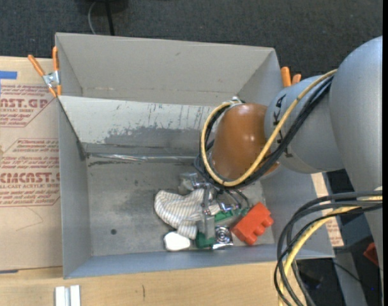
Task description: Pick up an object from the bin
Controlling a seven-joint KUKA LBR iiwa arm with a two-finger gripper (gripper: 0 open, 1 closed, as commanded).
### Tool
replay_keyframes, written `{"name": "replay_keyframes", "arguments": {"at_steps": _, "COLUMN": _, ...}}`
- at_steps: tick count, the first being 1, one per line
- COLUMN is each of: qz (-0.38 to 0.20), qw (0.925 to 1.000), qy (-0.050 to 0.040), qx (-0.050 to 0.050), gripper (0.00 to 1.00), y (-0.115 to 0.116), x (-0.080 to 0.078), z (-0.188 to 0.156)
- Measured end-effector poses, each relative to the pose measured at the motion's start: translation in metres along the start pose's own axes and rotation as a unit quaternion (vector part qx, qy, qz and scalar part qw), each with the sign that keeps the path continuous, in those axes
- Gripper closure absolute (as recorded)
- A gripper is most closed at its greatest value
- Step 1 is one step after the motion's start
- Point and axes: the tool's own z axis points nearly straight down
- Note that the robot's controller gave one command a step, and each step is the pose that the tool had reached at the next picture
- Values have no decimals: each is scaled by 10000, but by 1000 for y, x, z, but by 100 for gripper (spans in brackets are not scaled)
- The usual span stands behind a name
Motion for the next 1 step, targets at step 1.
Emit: {"name": "replay_keyframes", "arguments": {"at_steps": 1, "qz": -96, "qw": 9999, "qy": -114, "qx": 16, "gripper": 100, "y": 3, "x": 1, "z": -2}}
